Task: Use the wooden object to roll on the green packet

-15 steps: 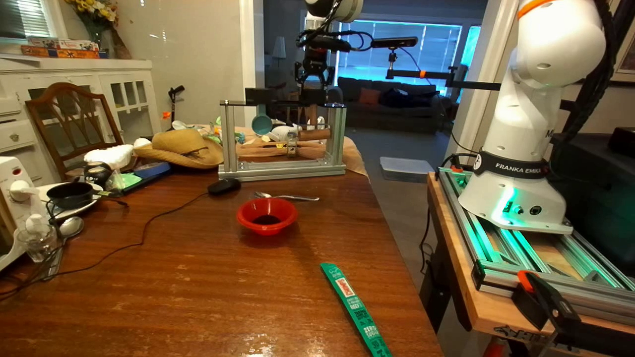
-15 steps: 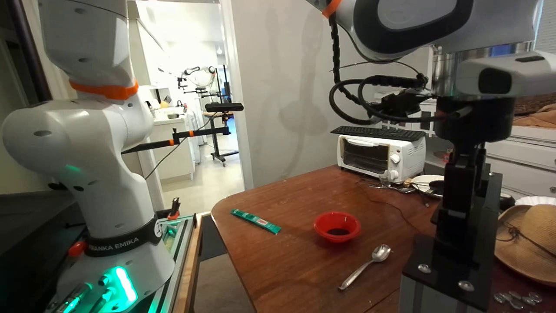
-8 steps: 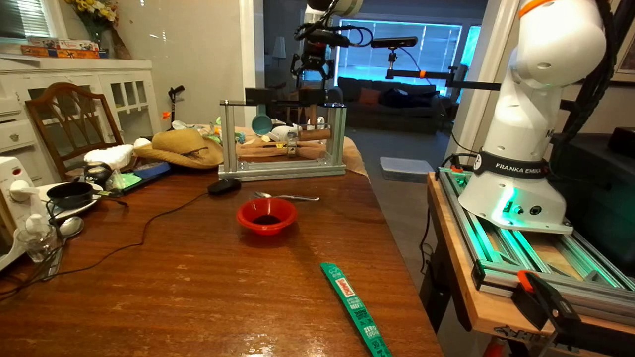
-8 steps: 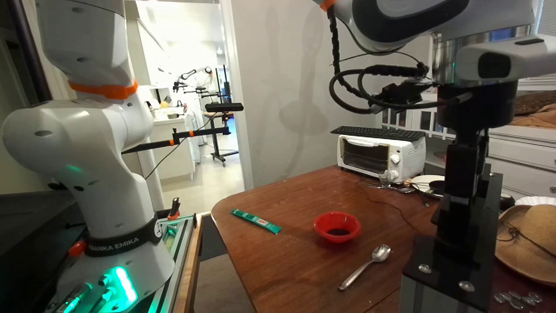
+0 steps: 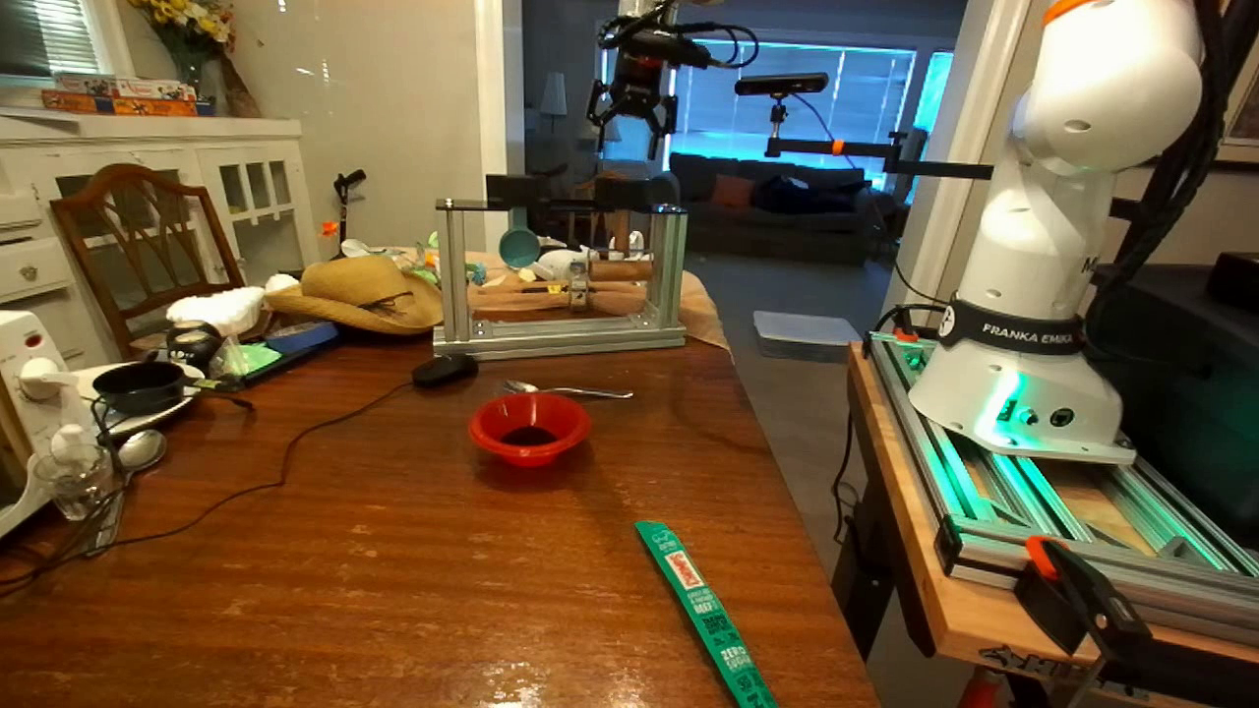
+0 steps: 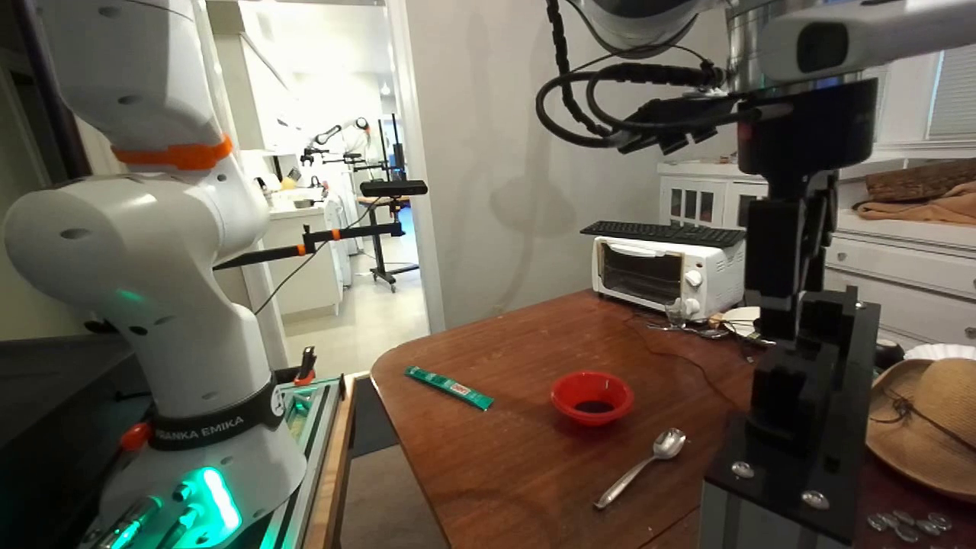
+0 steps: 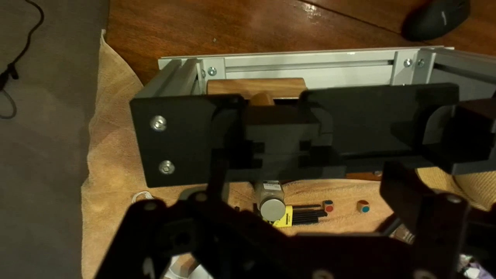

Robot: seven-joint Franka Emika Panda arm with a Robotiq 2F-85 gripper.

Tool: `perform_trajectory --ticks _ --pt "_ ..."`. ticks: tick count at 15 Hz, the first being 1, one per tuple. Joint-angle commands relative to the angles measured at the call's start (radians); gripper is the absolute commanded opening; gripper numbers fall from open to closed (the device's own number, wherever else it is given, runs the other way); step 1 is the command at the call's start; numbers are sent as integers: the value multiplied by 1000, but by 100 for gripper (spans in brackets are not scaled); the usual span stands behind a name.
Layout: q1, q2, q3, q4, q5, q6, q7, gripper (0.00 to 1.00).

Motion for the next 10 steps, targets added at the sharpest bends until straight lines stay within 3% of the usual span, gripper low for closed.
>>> perform_trajectory --ticks 1,6,9,10 --pt "-2 -104 5 -123 -41 -44 -113 100" --pt "-6 -249 30 -278 -235 -52 -225 100" --pt "-5 -335 48 -356 -291 -56 -332 100" --pt "-11 -251 47 -282 -249 -46 -275 100"
